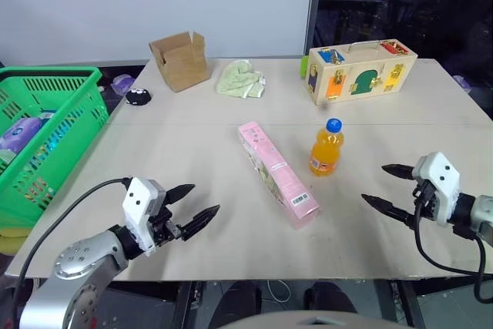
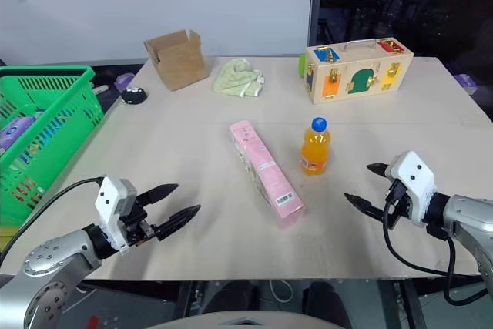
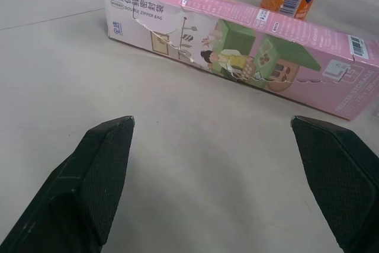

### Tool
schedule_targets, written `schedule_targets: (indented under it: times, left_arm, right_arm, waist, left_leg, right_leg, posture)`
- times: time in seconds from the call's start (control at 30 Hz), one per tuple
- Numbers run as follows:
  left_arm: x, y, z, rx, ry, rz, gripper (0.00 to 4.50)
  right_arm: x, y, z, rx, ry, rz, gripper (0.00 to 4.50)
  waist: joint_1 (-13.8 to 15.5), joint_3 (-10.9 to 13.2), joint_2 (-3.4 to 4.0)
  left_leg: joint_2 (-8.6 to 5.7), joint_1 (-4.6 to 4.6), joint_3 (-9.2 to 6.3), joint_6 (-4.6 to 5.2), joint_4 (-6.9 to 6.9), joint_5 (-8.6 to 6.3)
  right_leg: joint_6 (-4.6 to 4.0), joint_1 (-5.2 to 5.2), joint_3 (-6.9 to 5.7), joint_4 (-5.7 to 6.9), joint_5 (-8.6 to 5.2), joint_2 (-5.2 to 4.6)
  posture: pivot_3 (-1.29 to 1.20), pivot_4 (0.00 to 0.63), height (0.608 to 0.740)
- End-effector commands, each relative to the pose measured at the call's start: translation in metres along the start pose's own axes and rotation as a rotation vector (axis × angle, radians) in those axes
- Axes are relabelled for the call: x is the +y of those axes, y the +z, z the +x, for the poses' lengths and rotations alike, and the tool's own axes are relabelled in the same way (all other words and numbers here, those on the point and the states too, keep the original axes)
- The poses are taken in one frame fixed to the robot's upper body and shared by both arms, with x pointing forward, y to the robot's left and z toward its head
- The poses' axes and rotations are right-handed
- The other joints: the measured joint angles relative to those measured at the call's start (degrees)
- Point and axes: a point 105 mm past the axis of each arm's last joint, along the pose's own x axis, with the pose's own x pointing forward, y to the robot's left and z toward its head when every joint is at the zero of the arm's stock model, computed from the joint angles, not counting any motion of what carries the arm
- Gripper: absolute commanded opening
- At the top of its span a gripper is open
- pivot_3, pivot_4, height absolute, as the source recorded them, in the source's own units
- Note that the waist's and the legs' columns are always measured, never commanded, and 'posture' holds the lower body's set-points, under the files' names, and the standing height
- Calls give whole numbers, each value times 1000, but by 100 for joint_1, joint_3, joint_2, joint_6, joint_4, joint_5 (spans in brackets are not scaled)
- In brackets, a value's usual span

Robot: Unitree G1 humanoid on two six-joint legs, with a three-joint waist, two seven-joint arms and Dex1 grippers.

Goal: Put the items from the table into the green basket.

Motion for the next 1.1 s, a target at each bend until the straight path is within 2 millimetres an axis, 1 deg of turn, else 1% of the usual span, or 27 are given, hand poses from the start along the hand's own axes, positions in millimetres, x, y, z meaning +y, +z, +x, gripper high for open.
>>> schedule_targets:
  times: [0.03, 0.1, 0.17, 0.27, 0.33, 0.37, 0.4, 0.43, 0.5, 0.67, 0.93, 1.0, 1.07, 1.1]
  left_arm:
    - [-5, 21, 1, -53, -39, 59, 4433]
    - [-11, 32, 3, -87, -78, 98, 4433]
    - [-15, 37, 5, -100, -108, 118, 4433]
    - [-22, 45, 6, -121, -153, 139, 4433]
    - [-25, 48, 7, -124, -174, 143, 4433]
    - [-27, 49, 7, -126, -187, 162, 4433]
    - [-30, 52, 8, -132, -203, 181, 4433]
    - [-34, 54, 8, -136, -225, 198, 4433]
    - [-41, 59, 8, -152, -259, 222, 4433]
    - [-51, 67, 8, -180, -306, 220, 4433]
    - [-56, 79, 13, -215, -291, 220, 4433]
    - [-57, 81, 14, -219, -290, 219, 4500]
    - [-56, 83, 15, -221, -280, 203, 4500]
    - [-55, 87, 17, -237, -273, 184, 4500]
  right_arm:
    - [0, 14, 4, -52, -12, -34, 4500]
    - [3, 20, 17, -83, -4, 31, 4500]
    - [5, 24, 26, -90, 17, 87, 4500]
    - [0, 36, 40, -130, 3, 108, 4500]
    - [-2, 39, 47, -134, -2, 119, 4500]
    - [-3, 41, 54, -135, -9, 124, 4500]
    - [-9, 40, 64, -122, -47, 149, 4500]
    - [-10, 39, 73, -103, -49, 145, 4500]
    - [-7, 37, 84, -82, -23, 133, 4500]
    - [-11, 38, 102, -95, -49, 162, 4500]
    - [-12, 32, 123, -93, -88, 158, 4500]
    - [-16, 28, 129, -88, -121, 156, 3955]
    - [-18, 29, 132, -100, -130, 154, 3243]
    - [-20, 31, 132, -118, -137, 150, 3055]
  waist:
    - [0, 2, -3]
    - [-15, 1, -8]
    - [-30, 0, -7]
    - [-50, 1, -6]
    - [-44, 1, -7]
    - [-36, 1, -6]
    - [-39, 2, -8]
    - [-39, 3, -6]
    - [-38, 3, -5]
    - [51, 3, -5]
    - [74, 3, -5]
    - [76, 3, -5]
    - [72, 2, -4]
    - [72, 2, -5]
  left_leg:
    - [0, 0, 0, 0, 0, 0]
    - [2, 1, 1, 0, 1, 0]
    - [7, 4, 6, -1, 4, 0]
    - [6, 1, 14, 0, 3, 0]
    - [6, -2, 10, 1, 2, 0]
    - [5, -3, 8, 2, 1, -1]
    - [5, -2, 8, 3, 0, -2]
    - [6, 0, 7, 3, -1, -2]
    - [6, 1, 9, 3, 0, -2]
    - [3, -2, 8, 4, -1, -2]
    - [2, 0, 6, 4, -1, -1]
    - [1, 0, 6, 4, -1, -1]
    - [-1, 3, 6, 4, -1, -1]
    - [-1, 5, 7, 4, -1, -1]
  right_leg:
    - [0, 0, 0, 0, 0, 0]
    - [0, 1, 0, 0, 0, 2]
    - [-2, 2, 1, 1, 2, 3]
    - [-3, 0, 4, 1, 2, 0]
    - [-3, -1, 1, 0, 3, 2]
    - [-5, -1, 0, -1, 4, 2]
    - [-10, 0, 0, -1, 6, 2]
    - [-13, -1, -1, -1, 8, 6]
    - [-13, -1, 0, 0, 8, 7]
    - [-21, -1, 0, 0, 14, 5]
    - [-22, -1, -2, 0, 15, 9]
    - [-23, 0, -2, 0, 16, 10]
    - [-24, 0, -1, 3, 16, 11]
    - [-24, 1, -1, 4, 17, 14]
  posture:
    - [3, 0, 740]
    - [7, 0, 740]
    - [15, 0, 740]
    - [26, 0, 740]
    - [26, 0, 740]
    - [37, 0, 740]
    - [37, 0, 740]
    - [48, 0, 740]
    - [59, 0, 740]
    - [83, 0, 740]
    - [110, 0, 740]
    - [114, 0, 740]
    - [117, 0, 740]
    - [113, 0, 740]
